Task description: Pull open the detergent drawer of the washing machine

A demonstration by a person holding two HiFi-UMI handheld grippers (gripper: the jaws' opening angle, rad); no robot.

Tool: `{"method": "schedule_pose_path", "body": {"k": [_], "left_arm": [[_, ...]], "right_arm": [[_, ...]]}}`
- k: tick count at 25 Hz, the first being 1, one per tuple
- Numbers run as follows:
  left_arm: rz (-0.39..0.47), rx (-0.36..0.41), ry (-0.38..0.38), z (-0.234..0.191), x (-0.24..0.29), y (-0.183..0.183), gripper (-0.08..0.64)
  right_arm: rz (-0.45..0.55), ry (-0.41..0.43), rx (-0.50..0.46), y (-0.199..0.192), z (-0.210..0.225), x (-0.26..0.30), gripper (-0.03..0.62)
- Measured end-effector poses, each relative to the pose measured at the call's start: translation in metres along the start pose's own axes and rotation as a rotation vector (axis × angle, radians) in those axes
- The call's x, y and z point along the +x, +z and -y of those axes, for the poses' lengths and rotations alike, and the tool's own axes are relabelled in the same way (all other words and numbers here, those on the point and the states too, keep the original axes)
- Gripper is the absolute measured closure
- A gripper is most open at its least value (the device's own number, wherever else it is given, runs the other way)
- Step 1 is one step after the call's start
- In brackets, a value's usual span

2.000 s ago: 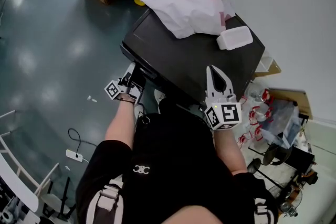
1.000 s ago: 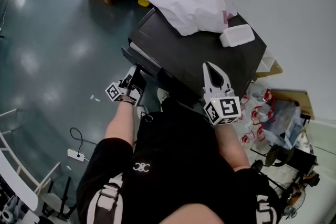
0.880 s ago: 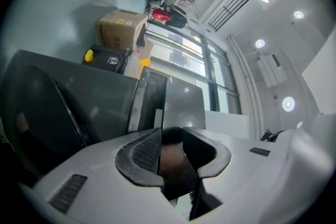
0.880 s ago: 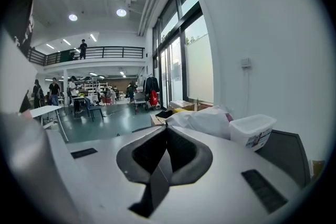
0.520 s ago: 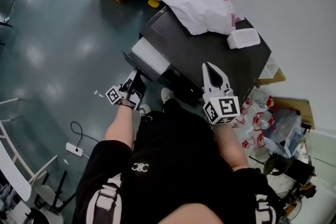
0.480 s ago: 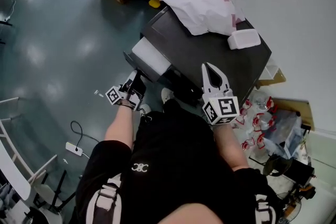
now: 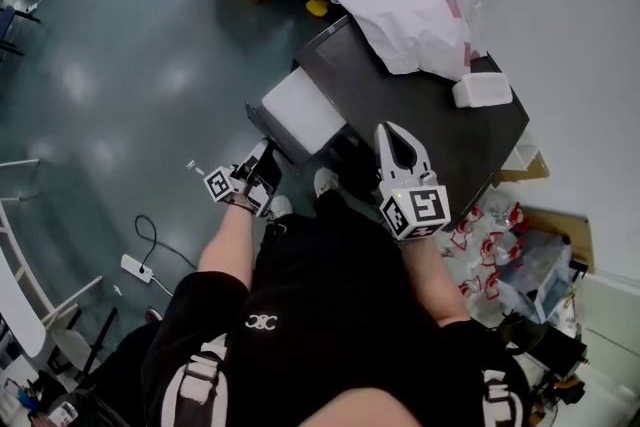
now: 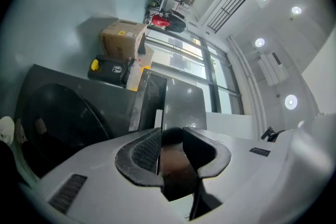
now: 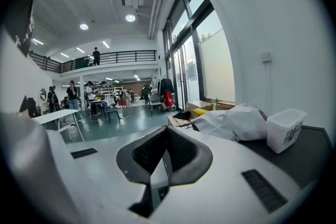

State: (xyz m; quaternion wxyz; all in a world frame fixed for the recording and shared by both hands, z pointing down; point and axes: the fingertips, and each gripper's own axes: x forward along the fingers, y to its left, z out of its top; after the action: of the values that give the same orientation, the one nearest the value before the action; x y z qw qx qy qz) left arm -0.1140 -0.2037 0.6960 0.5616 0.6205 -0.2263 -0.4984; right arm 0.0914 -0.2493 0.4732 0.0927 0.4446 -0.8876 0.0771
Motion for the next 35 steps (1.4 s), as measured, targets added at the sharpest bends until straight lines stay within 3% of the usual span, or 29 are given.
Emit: {"method": "schedule_pose_path", "body": {"k": [15,23,35], "left_arm": [[-0.001,-0.008,0.036,0.012,-0.012,0.001,0.434],[0.005,-0.015,0.018,0.023,-0.058,0.01,0.434],[-0.014,-0.009,0.045,0.041,-0.091,0.016,0.433]], "right_arm": [[-0.006,0.074,-0.013,0.012,-0.027,0.017,0.589],[-0.016,0.082,-0.019,0.004,-0.047,0.022,0.589],[-0.014,0.159,-0.007,0.004,-0.096,0.035,0.59]]}}
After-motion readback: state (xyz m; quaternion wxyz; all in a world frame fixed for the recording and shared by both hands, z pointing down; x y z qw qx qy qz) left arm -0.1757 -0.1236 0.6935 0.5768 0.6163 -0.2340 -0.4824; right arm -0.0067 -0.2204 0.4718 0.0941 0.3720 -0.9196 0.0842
